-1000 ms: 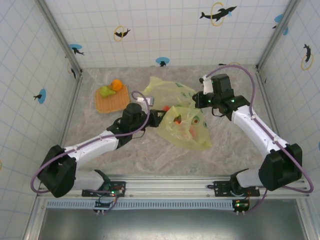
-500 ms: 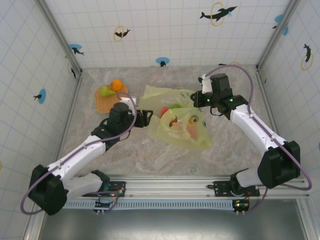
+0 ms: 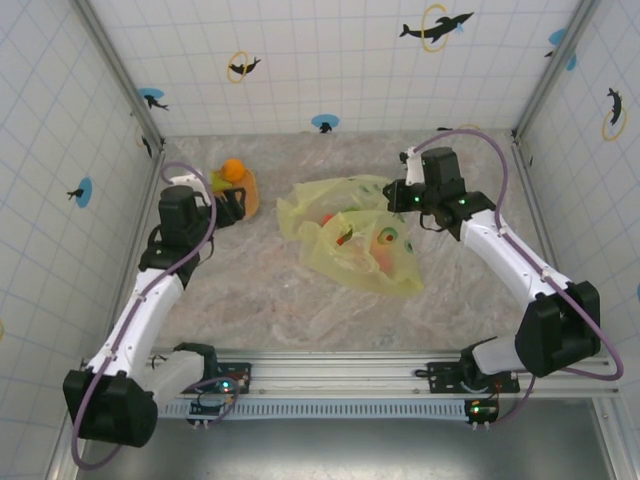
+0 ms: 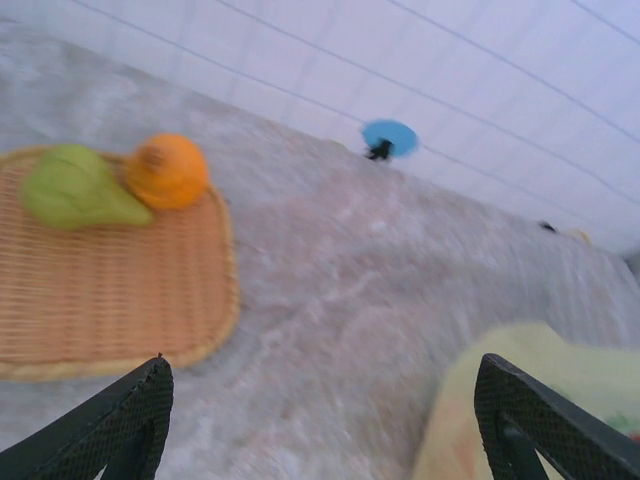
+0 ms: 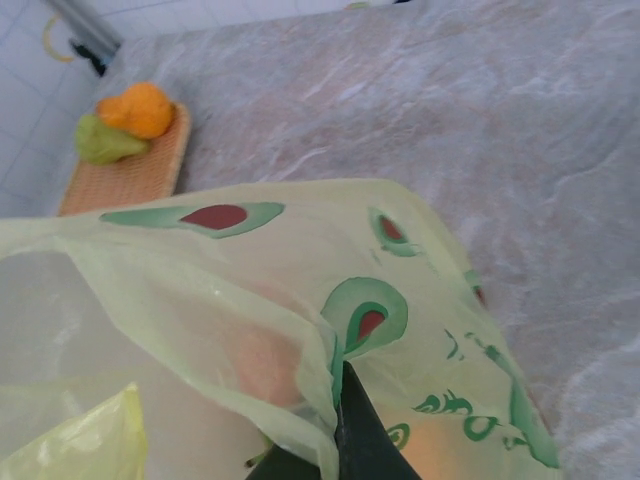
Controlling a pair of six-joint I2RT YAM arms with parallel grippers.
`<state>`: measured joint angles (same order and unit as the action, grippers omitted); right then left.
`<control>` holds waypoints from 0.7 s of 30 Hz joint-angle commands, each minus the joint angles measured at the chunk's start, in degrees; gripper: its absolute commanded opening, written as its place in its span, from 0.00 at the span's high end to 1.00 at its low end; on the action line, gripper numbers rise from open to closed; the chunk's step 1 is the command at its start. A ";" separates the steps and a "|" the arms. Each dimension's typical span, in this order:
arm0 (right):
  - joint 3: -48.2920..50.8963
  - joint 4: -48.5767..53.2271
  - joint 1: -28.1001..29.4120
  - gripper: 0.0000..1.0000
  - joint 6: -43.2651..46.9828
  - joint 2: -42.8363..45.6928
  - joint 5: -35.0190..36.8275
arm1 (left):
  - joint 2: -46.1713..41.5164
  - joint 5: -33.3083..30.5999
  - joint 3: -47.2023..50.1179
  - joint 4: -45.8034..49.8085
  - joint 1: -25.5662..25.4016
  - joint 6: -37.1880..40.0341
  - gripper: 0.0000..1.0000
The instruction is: Place the fruits into the plastic bag
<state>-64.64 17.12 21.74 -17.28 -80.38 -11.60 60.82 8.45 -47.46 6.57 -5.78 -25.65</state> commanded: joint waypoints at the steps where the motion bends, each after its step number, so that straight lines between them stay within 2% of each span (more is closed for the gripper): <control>1: 1.05 0.08 -2.01 1.00 -0.30 -1.68 6.05 | 5.44 -3.54 -2.37 -3.21 3.35 -3.34 0.20; 4: 2.17 -0.96 -3.77 1.00 -0.22 -2.56 3.55 | 11.10 -5.66 -4.74 -3.40 5.47 -3.71 0.20; 10: 4.18 -3.85 -5.14 1.00 -0.98 -4.42 -3.56 | 22.42 -13.57 -8.00 -3.64 6.47 -0.61 0.19; 17: 4.04 -4.21 -5.50 1.00 -1.22 -5.16 -5.80 | 38.70 -19.02 -20.50 0.49 6.91 4.22 0.16; 21: 3.83 -4.03 -5.57 1.00 -1.18 -4.83 -5.89 | 45.43 -19.65 -25.68 1.67 7.61 5.08 0.14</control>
<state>-61.10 14.83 16.40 -18.24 -85.54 -16.36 102.89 -8.58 -69.56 5.69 0.89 -22.87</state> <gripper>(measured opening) 0.041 0.855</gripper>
